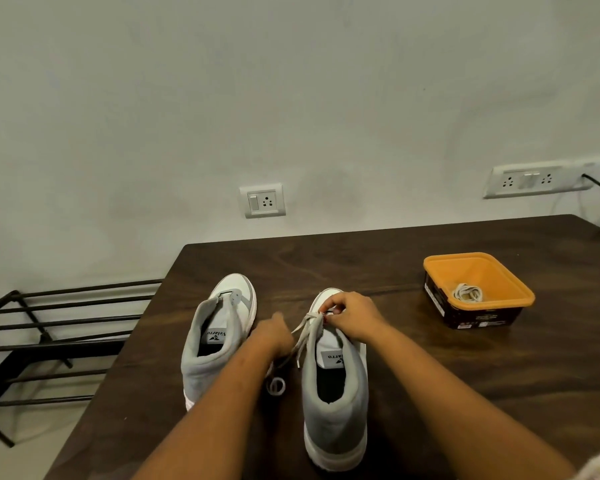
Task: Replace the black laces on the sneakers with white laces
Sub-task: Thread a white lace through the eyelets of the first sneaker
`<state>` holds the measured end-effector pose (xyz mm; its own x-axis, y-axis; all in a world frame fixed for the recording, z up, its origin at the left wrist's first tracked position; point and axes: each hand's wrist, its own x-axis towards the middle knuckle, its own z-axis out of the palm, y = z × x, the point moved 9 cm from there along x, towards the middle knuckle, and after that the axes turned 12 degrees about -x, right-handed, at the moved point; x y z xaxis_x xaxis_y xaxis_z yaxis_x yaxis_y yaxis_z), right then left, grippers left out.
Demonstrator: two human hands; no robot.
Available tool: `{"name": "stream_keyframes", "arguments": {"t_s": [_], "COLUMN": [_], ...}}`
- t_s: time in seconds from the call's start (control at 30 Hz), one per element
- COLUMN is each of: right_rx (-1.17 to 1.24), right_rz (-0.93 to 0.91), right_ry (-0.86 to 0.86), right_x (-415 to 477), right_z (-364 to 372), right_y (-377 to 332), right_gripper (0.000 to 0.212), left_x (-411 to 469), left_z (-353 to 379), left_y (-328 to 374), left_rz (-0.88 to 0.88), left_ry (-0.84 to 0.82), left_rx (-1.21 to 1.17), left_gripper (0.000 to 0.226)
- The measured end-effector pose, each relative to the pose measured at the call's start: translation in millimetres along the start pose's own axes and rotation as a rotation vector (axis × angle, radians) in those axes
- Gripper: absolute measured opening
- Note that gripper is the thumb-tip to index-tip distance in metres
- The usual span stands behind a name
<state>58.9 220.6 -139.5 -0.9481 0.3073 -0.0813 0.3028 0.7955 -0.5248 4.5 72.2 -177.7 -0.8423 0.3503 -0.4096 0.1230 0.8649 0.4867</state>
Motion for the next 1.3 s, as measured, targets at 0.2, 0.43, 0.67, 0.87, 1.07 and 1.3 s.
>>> {"name": "stream_keyframes", "arguments": {"t_s": [0.2,0.43,0.67,0.87,1.07,1.3], "right_rx": [0.094,0.161,0.16,0.219,0.33,0.781], "right_rz": [0.068,0.083,0.045,-0.134,-0.154,-0.101], "right_ry": [-0.012,-0.03,-0.014,-0.115,0.048,0.291], "right_x": [2.9,6.4,-0.7,-10.0,-11.1,-27.6], "right_z": [-0.8,-2.8,-9.4,-6.0,-29.5,-104.9], "right_y": [11.9,18.3,3.5,-35.4,-38.2,-21.7], "right_gripper": [0.034,0.021,0.023,0.024,0.016,0.027], "left_x": [4.9,2.5,-11.2,-40.1,-61.5,-40.5], "left_z": [1.4,-23.1,-48.1,-61.7,-88.8,-48.1], "left_y": [42.3,44.6,49.0,61.8,72.8,71.9], "left_rz": [0.307,0.297,0.294,0.308,0.469,0.443], "left_ry": [0.137,0.245,0.247,0.0,-0.061,0.002], "left_rx": [0.051,-0.126,-0.326,-1.016,-1.631,-0.98], "left_gripper": [0.033,0.026,0.028,0.019,0.029,0.018]}}
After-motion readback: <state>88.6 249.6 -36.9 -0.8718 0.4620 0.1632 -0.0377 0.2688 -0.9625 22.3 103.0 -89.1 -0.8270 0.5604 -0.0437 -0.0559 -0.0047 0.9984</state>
